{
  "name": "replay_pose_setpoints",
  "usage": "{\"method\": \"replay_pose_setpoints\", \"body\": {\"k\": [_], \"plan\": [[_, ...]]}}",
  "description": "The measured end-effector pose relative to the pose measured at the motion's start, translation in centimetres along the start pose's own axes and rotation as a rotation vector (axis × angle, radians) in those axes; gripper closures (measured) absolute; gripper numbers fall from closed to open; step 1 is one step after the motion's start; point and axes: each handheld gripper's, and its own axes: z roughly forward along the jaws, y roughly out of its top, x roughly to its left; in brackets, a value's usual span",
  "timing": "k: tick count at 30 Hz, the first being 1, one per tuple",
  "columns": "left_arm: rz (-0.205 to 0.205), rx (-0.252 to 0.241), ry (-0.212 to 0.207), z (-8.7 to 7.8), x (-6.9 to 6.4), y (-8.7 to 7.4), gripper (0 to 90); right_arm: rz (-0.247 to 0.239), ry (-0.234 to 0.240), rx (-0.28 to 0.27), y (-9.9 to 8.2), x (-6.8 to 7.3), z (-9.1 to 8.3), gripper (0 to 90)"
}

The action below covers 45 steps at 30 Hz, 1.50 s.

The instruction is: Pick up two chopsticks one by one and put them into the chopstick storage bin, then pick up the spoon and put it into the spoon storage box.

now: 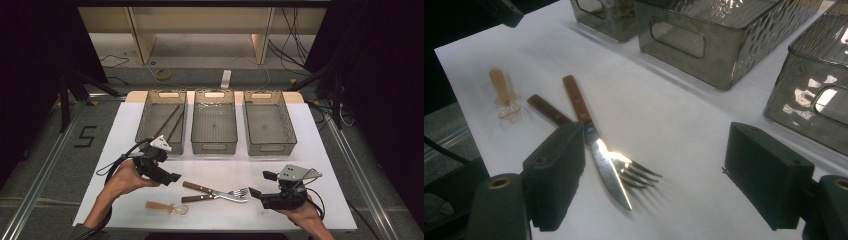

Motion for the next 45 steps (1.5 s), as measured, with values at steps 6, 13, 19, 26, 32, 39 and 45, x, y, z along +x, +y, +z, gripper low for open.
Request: {"method": "replay_pose_setpoints", "body": {"k": [6,13,19,26,32,39,45], "plan": [[0.030,0.076,0.000,0.5,-0.6,-0.7,15.9,-0.002,0.000,0.004,0.0,0.0,0.0,24.8],[0.067,0.129,-0.027,1.1,-1.2,-1.2,16.0,0.002,-0.006,0.001,0.0,-0.1,0.0,24.8],[0.101,0.178,-0.018,1.5,-1.6,-1.4,16.0,0.003,-0.010,0.003,0.0,-0.1,0.0,24.9],[0.108,0.218,-0.027,1.8,-1.7,-1.7,16.2,-0.004,-0.008,0.000,0.0,0.0,-0.1,24.9],[0.135,0.283,-0.031,2.1,-2.0,-1.9,18.9,0.002,-0.006,0.002,-0.1,-0.1,-0.1,24.9],[0.171,0.333,-0.040,2.2,-2.7,-2.5,23.8,-0.002,-0.003,0.008,-0.1,-0.1,0.0,24.8],[0.213,0.380,-0.052,2.5,-3.3,-3.0,31.4,-0.011,-0.007,0.014,-0.1,0.0,0.1,24.9]]}}
